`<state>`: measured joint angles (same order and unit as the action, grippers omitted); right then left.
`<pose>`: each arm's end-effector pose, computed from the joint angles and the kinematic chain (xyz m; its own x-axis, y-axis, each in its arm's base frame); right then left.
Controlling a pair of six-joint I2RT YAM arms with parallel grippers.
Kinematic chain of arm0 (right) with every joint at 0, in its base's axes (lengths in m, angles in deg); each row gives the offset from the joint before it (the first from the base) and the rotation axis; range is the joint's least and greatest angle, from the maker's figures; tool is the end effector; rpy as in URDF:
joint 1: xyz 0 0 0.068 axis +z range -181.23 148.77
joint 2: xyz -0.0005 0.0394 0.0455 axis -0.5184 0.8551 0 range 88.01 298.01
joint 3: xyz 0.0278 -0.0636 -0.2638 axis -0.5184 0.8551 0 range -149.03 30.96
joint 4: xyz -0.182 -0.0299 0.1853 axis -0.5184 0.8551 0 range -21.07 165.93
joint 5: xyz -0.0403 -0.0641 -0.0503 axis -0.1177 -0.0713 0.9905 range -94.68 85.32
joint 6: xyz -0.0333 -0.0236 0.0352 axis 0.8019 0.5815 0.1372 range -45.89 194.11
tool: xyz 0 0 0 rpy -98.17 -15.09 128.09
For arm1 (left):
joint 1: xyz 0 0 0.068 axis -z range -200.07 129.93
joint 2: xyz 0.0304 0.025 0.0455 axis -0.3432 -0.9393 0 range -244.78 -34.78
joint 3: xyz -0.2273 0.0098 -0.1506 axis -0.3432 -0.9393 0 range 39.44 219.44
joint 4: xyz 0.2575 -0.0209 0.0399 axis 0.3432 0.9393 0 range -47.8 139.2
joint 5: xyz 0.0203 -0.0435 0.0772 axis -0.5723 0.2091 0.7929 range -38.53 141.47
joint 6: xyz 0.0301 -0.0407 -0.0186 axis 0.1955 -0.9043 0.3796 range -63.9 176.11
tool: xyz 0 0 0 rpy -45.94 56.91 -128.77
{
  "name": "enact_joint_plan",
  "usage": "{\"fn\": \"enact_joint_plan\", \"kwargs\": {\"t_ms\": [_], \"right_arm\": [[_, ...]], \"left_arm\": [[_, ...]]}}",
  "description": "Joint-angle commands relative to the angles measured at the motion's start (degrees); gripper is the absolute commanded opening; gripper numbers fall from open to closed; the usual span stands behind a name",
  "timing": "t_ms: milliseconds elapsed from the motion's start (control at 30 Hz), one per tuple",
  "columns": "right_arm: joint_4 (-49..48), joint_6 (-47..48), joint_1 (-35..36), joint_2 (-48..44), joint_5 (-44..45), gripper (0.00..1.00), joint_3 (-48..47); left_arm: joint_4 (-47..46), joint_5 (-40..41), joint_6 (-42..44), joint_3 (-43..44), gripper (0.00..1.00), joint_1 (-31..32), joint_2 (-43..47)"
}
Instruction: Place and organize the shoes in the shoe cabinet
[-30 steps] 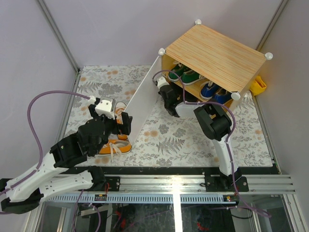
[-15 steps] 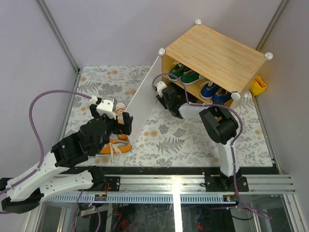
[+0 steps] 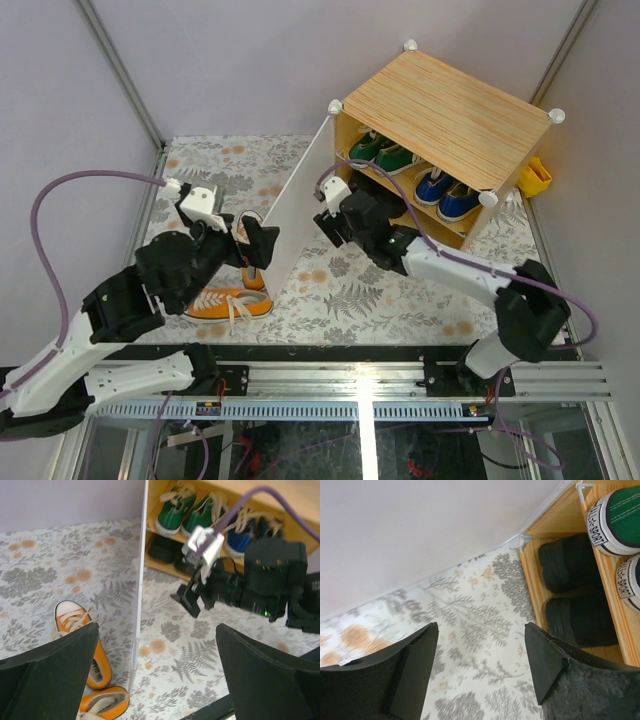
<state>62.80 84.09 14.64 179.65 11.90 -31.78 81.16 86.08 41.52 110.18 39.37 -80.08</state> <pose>0.2655 0.2590 0.2697 -0.1778 -0.4218 -0.8891 -0.5437 0.7952 -0.2685 0.0836 -0.1019 0.4364 -0.2227 -0.0303 -0.9744 0.3843 0.9159 -0.1163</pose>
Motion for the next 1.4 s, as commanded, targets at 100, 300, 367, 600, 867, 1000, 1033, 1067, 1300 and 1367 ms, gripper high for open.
{"fn": "enact_joint_plan", "kwargs": {"t_ms": [100, 300, 367, 600, 867, 1000, 1033, 1067, 1300, 1367], "right_arm": [[13.6, -5.7, 6.7, -16.4, -3.7, 0.78, 1.2], [20.1, -6.5, 14.9, -20.8, -9.4, 0.77, -5.4], [22.2, -6.1, 18.2, -18.9, -9.0, 0.77, -9.6], [27.5, -2.0, 31.0, -7.8, -7.2, 0.77, -25.6], [27.1, -2.2, 33.5, 4.2, -13.4, 0.77, -29.1], [28.3, -2.1, 33.8, 11.3, -15.4, 0.76, -30.7], [27.9, -1.9, 33.8, 12.8, -15.1, 0.75, -30.8], [27.8, -1.2, 33.8, 14.3, -14.9, 0.76, -30.9], [29.3, 3.9, 33.5, 23.6, -12.1, 0.76, -35.3], [29.4, 4.6, 32.9, 25.3, -11.2, 0.76, -36.5]], "left_arm": [[2.9, 2.7, -3.7, 9.1, 1.0, -0.1, 1.9], [3.4, 6.0, -8.6, 11.2, 1.0, -0.1, 9.1], [5.2, 6.0, -9.4, 12.4, 0.99, -0.1, 9.6], [8.6, 6.6, -13.3, 11.6, 0.95, 0.0, 11.0], [8.9, 9.3, -13.8, 11.9, 0.88, 0.0, 14.9], [8.9, 9.8, -13.5, 11.1, 0.88, 0.0, 16.4], [8.8, 9.9, -13.6, 10.9, 0.88, -0.1, 16.8], [8.6, 9.9, -13.6, 10.6, 0.87, 0.0, 17.1], [8.0, 9.0, -13.6, 9.2, 0.86, -0.1, 19.2], [7.5, 8.1, -13.5, 8.6, 0.86, 0.0, 19.6]]}}
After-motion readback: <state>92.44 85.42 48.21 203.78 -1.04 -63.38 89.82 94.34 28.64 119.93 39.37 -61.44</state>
